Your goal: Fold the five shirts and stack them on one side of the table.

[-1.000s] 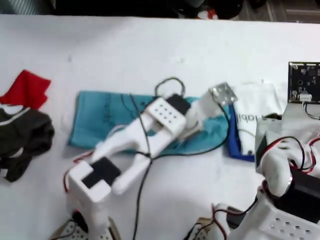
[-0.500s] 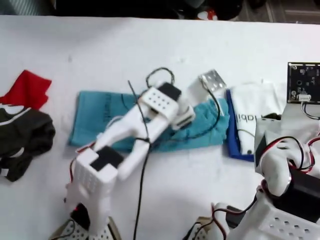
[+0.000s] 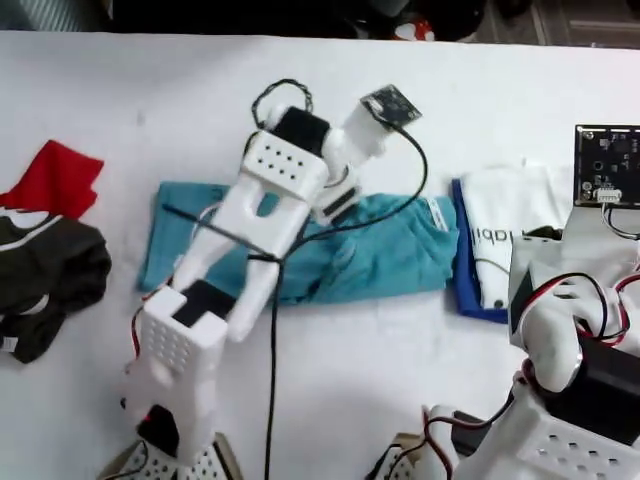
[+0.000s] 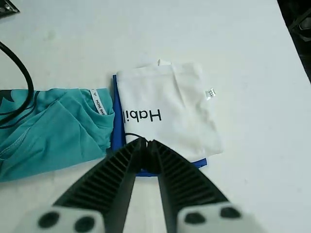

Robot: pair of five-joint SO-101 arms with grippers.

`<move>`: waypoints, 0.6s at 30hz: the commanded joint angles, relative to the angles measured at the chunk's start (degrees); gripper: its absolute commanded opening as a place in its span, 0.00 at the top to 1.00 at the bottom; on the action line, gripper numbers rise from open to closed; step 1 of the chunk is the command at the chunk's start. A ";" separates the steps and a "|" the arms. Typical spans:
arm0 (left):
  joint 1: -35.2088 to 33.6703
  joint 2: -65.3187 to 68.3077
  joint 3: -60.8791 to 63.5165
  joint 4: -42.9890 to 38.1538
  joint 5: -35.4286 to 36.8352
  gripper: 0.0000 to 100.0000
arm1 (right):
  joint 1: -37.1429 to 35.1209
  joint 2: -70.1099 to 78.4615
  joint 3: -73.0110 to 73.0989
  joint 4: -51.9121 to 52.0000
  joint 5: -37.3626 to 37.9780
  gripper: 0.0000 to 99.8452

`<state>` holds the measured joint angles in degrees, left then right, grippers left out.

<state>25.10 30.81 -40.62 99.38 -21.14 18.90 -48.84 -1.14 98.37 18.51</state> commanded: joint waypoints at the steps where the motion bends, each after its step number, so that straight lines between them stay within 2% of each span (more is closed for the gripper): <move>1: 2.42 -4.79 -2.37 3.16 0.00 0.94 | 0.13 0.31 -0.18 0.13 0.62 0.98; 9: 10.42 -9.45 11.60 0.62 1.85 0.95 | 0.13 0.22 -0.18 0.13 0.62 0.98; 15: 9.71 -6.29 19.43 -8.97 4.31 0.95 | 0.40 -0.84 5.01 0.13 0.53 0.98; 18: 6.90 -2.77 22.42 -12.22 4.13 0.95 | 0.13 -2.15 5.89 0.13 0.53 0.98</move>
<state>34.42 26.68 -19.78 89.98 -17.54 18.99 -49.54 4.40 98.37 18.51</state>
